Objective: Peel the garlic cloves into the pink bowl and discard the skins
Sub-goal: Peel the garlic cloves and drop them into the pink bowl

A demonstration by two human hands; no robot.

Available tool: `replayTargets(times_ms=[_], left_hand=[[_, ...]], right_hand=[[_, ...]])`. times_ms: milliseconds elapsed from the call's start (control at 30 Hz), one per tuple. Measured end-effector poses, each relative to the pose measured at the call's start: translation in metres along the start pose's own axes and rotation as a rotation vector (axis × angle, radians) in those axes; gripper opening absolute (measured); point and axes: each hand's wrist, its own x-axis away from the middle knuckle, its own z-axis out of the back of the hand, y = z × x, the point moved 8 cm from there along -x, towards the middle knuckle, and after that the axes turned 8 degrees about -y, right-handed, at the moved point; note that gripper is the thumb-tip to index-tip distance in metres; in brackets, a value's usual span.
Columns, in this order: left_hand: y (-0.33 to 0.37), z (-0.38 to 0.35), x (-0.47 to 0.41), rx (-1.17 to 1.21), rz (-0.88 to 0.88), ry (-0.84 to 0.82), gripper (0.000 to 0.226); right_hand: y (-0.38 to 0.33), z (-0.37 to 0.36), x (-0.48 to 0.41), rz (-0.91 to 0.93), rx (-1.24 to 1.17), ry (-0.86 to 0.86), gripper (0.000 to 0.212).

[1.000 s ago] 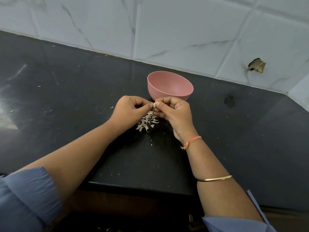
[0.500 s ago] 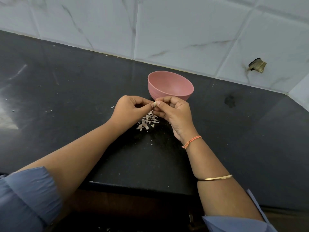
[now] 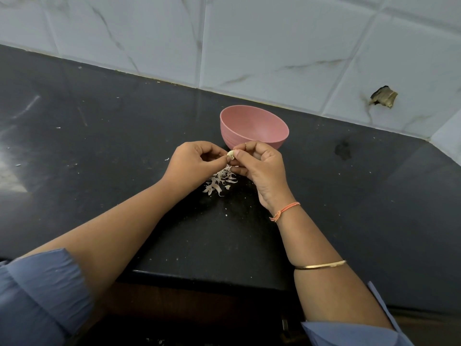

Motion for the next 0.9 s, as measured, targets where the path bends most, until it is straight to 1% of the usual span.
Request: replayTargets(times_ms=[67,200,433,600,733,833,900], left_hand=[[0.003,0.001,0.000,0.022,-0.013,0.015,0.008],[0.005,0.000,0.000,0.059,-0.014,0.005,0.006],[0.002,0.000,0.000,0.046,-0.009,0.001,0.002],[0.001,0.000,0.000,0.023,0.017,0.016,0.001],[0.001,0.002,0.000,0.006,0.023,0.029,0.010],[0.001,0.001,0.000,-0.013,0.016,0.018,0.004],[0.002,0.000,0.000,-0.022,0.002,0.015,0.004]], right_hand=[[0.000,-0.001,0.000,0.010,0.023,-0.006,0.010],[-0.001,-0.002,-0.001,0.025,0.067,-0.015,0.012],[-0.005,-0.008,0.000,0.076,0.188,-0.059,0.011],[-0.005,-0.009,-0.001,0.111,0.255,-0.072,0.016],[-0.006,-0.011,0.000,0.134,0.295,-0.093,0.014],[-0.006,-0.010,0.001,0.129,0.307,-0.077,0.012],[-0.006,-0.008,0.001,0.122,0.297,-0.048,0.010]])
